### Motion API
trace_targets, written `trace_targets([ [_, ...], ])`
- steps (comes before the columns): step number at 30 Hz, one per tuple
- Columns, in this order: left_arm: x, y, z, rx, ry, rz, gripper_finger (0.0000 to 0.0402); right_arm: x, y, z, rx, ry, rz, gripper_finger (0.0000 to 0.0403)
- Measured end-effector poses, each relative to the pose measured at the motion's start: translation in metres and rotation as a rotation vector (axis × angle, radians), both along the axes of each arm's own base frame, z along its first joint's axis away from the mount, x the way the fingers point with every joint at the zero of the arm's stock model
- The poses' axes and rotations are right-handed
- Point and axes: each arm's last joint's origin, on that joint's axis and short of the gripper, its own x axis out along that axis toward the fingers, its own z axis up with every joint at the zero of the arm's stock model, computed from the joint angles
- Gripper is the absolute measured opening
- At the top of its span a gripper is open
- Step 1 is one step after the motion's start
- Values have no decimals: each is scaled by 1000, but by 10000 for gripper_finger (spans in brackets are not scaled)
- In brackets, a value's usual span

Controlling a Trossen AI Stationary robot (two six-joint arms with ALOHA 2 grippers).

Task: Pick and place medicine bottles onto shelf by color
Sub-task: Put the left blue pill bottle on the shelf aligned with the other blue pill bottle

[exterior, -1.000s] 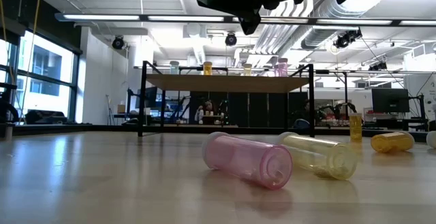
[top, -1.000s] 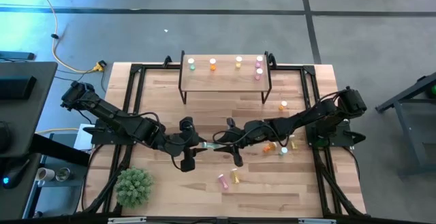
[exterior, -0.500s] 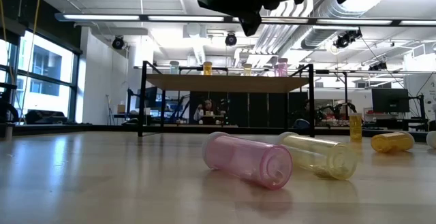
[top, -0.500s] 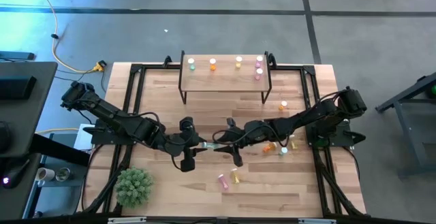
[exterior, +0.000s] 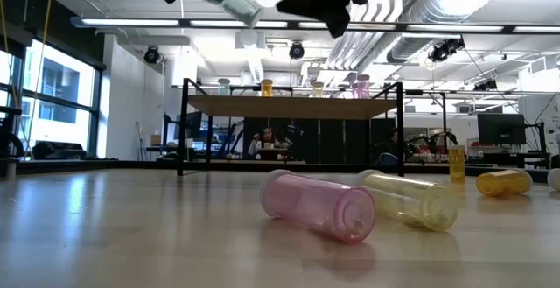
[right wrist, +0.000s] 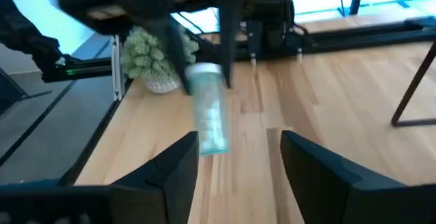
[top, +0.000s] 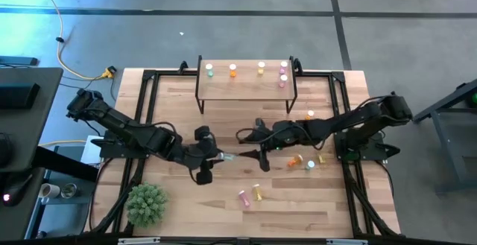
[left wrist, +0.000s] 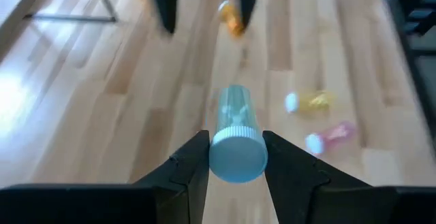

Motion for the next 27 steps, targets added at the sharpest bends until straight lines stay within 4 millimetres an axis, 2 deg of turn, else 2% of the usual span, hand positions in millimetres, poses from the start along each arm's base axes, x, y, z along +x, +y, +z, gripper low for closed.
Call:
trace_targets([
  [6,-5,31,20,14,128,80,115,-19,-18,19,-63,23,-25,199],
  [13,-16,90,59,54,238,169,115,-38,-47,33,-120,55,-94,199],
  [22,-51,175,105,-11,230,376,115,-47,-75,27,-114,173,-191,199],
  [27,-76,206,126,-51,214,503,115,-49,-80,24,-104,200,-209,199],
])
